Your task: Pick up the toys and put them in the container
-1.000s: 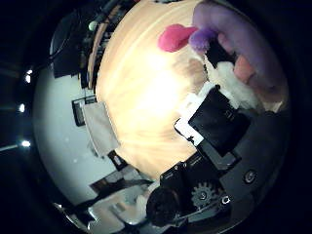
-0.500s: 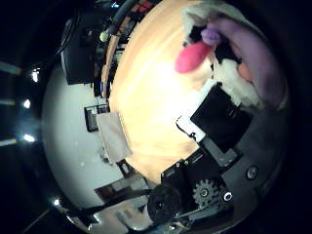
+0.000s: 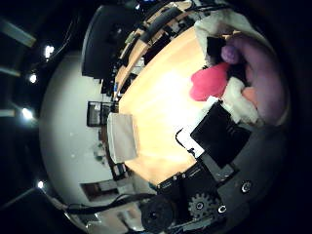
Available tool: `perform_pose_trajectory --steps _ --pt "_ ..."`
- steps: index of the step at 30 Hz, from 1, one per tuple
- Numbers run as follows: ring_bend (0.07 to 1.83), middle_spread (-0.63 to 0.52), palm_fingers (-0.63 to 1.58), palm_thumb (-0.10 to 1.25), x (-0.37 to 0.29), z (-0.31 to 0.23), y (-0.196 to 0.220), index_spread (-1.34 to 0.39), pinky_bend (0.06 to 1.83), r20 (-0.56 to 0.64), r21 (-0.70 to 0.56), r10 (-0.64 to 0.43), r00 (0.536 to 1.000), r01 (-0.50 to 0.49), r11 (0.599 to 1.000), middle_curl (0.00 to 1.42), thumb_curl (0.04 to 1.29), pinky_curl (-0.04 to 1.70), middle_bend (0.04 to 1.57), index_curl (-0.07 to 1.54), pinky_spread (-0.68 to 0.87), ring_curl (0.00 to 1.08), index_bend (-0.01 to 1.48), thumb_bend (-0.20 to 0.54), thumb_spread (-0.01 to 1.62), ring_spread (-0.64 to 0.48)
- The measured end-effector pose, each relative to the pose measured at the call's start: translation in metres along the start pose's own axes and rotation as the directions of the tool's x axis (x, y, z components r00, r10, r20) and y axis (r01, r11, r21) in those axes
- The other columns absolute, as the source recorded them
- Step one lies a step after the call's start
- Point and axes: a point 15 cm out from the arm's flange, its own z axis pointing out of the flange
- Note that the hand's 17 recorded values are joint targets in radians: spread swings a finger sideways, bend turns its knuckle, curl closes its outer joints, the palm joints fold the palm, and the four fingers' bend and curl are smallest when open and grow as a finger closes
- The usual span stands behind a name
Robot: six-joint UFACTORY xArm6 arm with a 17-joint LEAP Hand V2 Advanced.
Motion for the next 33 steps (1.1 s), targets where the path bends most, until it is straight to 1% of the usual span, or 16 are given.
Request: perform_pose_trajectory --steps 5,9,13,17,23,29,33 --pt "1.43 -0.45 0.89 1.09 -0.059 -0.038 -0.002 -0.46 1.68 0.006 0.051 -0.095 0.996 0.094 0.994 1.13 0.94 0.59 1.15 1.11 -0.18 0.85 1.08 0.048 1.05 -0.32" --pt "1.43 -0.43 0.89 1.09 -0.116 -0.059 -0.001 -0.44 1.67 0.021 0.08 -0.188 0.982 0.186 0.979 1.15 0.97 0.61 1.16 1.12 -0.17 0.87 1.09 0.044 1.05 -0.31" --pt "1.43 -0.42 0.88 1.09 -0.188 -0.07 0.002 -0.42 1.66 0.039 0.094 -0.309 0.95 0.304 0.948 1.16 1.0 0.62 1.17 1.13 -0.17 0.89 1.1 0.04 1.06 -0.31" --pt "1.42 -0.41 0.87 1.08 -0.261 -0.073 0.009 -0.41 1.66 0.063 0.102 -0.401 0.914 0.394 0.913 1.17 1.02 0.64 1.17 1.13 -0.17 0.91 1.11 0.036 1.06 -0.31" --pt "1.43 -0.39 0.87 1.08 -0.38 -0.075 0.037 -0.39 1.64 0.123 0.104 -0.552 0.825 0.543 0.834 1.18 1.06 0.67 1.17 1.13 -0.18 0.93 1.11 0.029 1.06 -0.3" --pt "1.42 -0.38 0.87 1.08 -0.468 -0.075 0.083 -0.38 1.63 0.186 0.111 -0.697 0.693 0.69 0.715 1.19 1.09 0.69 1.17 1.13 -0.18 0.95 1.11 0.02 1.05 -0.3" --pt "1.41 -0.37 0.88 1.08 -0.498 -0.072 0.104 -0.37 1.62 0.218 0.102 -0.718 0.661 0.716 0.69 1.2 1.11 0.7 1.17 1.13 -0.18 0.96 1.11 0.015 1.05 -0.3"
